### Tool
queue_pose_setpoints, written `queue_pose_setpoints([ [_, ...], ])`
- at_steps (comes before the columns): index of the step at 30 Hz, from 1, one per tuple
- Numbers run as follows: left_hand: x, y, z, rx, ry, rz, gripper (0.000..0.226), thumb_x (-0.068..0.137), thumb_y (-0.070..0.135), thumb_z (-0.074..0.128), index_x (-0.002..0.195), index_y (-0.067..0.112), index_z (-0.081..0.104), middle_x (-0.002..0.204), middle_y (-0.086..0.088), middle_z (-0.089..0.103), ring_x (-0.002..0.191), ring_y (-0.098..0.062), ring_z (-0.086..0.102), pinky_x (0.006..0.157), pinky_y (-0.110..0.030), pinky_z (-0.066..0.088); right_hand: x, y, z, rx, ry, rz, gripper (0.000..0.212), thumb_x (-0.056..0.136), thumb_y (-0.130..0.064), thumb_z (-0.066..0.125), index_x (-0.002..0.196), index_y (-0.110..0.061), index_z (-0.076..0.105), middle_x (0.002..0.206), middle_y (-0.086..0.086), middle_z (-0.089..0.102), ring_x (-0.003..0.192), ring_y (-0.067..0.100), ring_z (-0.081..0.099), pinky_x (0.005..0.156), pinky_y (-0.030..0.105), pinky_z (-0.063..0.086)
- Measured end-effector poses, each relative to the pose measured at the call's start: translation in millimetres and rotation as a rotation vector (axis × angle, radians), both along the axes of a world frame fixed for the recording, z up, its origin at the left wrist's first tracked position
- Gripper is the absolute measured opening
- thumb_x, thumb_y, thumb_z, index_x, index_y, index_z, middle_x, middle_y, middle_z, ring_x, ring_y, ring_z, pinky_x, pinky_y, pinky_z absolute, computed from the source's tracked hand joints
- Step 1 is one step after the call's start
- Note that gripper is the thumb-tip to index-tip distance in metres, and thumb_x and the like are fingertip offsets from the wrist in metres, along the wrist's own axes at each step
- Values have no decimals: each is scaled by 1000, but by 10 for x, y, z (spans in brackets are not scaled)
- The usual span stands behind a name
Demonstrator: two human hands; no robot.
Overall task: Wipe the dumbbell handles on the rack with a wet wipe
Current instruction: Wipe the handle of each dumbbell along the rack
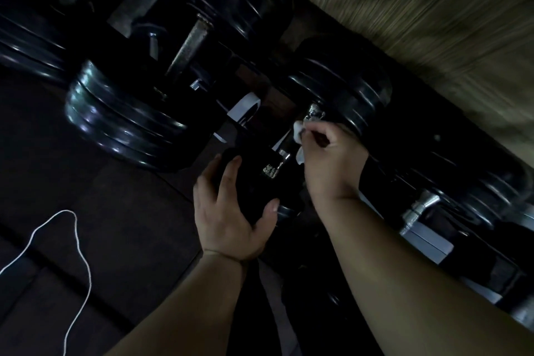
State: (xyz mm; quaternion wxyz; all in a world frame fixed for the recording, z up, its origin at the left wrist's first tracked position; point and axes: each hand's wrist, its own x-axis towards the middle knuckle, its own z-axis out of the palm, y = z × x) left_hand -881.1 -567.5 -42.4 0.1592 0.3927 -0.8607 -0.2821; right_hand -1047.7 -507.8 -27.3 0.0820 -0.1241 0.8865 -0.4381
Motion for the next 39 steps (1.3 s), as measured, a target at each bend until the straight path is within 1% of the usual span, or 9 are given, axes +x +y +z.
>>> queue_pose_setpoints([
  [7,-17,9,66,72,5,3,82,82,65,61,144,13,48,145,-23,46,125,-37,51,98,-45,46,314,196,-84,59,-28,391,15,84,-3,74,97,-11,78,97,-1,66,89,4,65,76,12,53],
  [13,5,-74,108,126,-26,-37,83,78,62,66,144,16,45,148,-22,43,131,-36,46,105,-50,46,309,-68,289,8,-190,212,13,87,-10,73,92,-21,77,99,-15,68,100,-2,65,81,15,55],
  [16,46,-109,200,211,-156,-97,86,81,67,62,150,22,36,156,-16,34,142,-37,39,111,-60,41,280,-397,557,-26,-215,278,13,88,-14,73,93,-26,75,99,-20,67,104,-1,64,85,20,54],
  [19,106,-234,383,238,-233,-212,84,93,70,48,157,23,22,163,-15,29,153,-34,26,123,-59,26,214,-735,717,-61,-134,380,11,89,-14,72,96,-22,74,100,-15,67,105,4,64,85,26,55],
  [22,156,-567,619,72,-157,-303,79,100,62,45,159,14,24,163,-12,36,156,-28,24,129,-50,14,130,-1063,751,-37,19,405,11,88,-12,72,97,-18,74,102,-11,66,106,10,64,84,35,57],
  [26,79,-1381,837,-96,-52,-93,71,96,51,55,153,9,41,159,-13,41,153,-29,30,128,-54,16,-10,-1440,759,6,74,404,11,91,-12,69,101,-15,72,110,-10,61,105,-1,61,84,17,54],
  [30,-35,-2090,863,-15,-288,80,88,95,68,41,161,14,20,170,-10,16,160,-25,2,129,-42,-3,-106,-1687,662,15,186,379,8,91,-18,72,95,-12,71,96,-2,62,75,0,57,66,2,45],
  [33,-37,-2207,781,109,-326,87,98,88,77,35,163,16,16,170,-8,19,159,-24,11,130,-43,11,-109,-1679,545,-6,300,344,9,90,-15,73,93,-6,72,85,3,61,71,10,58,61,16,51],
  [39,-7,-2189,720,103,-291,118,100,84,79,38,161,16,27,168,-6,29,156,-24,23,127,-47,25,55,-1814,426,-116,362,423,10,90,-10,73,94,-1,74,92,8,65,83,7,63,75,5,48],
])
